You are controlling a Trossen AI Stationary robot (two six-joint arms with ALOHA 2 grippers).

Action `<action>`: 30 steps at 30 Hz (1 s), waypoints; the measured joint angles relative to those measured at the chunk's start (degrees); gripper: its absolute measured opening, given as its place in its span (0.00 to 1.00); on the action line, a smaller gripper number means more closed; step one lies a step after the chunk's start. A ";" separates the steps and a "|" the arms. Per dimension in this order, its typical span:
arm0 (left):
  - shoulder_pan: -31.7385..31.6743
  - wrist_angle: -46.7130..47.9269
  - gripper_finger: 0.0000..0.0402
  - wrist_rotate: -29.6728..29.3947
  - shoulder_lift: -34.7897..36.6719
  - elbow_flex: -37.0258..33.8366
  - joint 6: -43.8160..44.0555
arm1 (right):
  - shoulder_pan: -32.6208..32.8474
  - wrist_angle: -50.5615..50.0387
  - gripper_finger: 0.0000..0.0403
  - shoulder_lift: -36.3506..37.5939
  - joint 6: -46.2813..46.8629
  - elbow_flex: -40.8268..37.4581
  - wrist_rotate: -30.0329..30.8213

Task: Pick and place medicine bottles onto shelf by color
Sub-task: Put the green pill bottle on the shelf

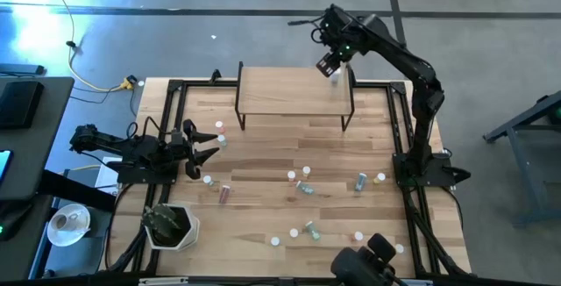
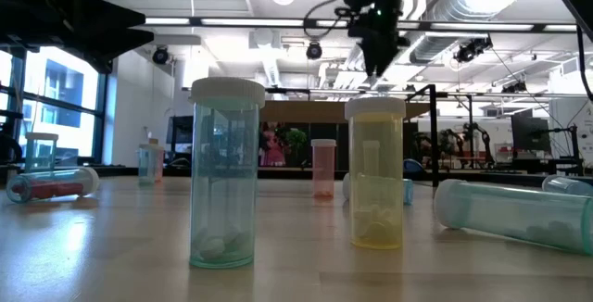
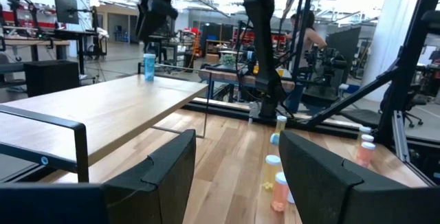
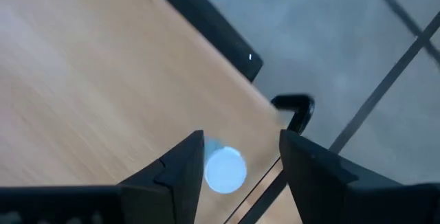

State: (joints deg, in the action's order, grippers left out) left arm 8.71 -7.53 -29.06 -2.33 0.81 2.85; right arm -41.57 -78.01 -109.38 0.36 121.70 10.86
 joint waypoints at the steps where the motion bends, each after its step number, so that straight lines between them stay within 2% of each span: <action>1: 0.00 0.00 0.50 -0.23 -0.01 0.00 0.00 | 0.18 -0.30 0.45 0.00 -0.29 1.45 0.00; 9: 0.00 0.00 0.50 -0.37 -0.01 -0.01 0.00 | 2.99 -5.61 0.45 0.12 -2.46 11.39 -0.08; 15: 0.00 0.03 0.50 -0.57 -0.02 -0.01 0.61 | 6.05 -7.70 0.45 2.79 -3.22 12.86 -0.34; 20: 0.00 1.55 0.54 -0.76 -0.02 0.01 3.47 | 8.86 -7.82 0.45 8.42 -3.51 7.28 -1.52; 22: 0.00 3.37 0.57 -2.49 0.00 0.01 4.99 | 10.08 -6.77 0.45 11.27 -2.06 3.78 -1.67; 25: -0.02 3.87 0.61 -3.75 -0.07 0.04 6.44 | 11.73 -3.50 0.45 16.05 0.31 -2.67 -1.67; 30: 0.09 3.87 0.62 -0.84 -0.23 0.06 5.34 | 14.34 4.31 0.45 24.88 3.79 -15.43 -1.54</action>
State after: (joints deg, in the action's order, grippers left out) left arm 8.80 -3.66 -29.91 -2.56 0.86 8.19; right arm -27.23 -73.70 -84.50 4.14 106.28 9.32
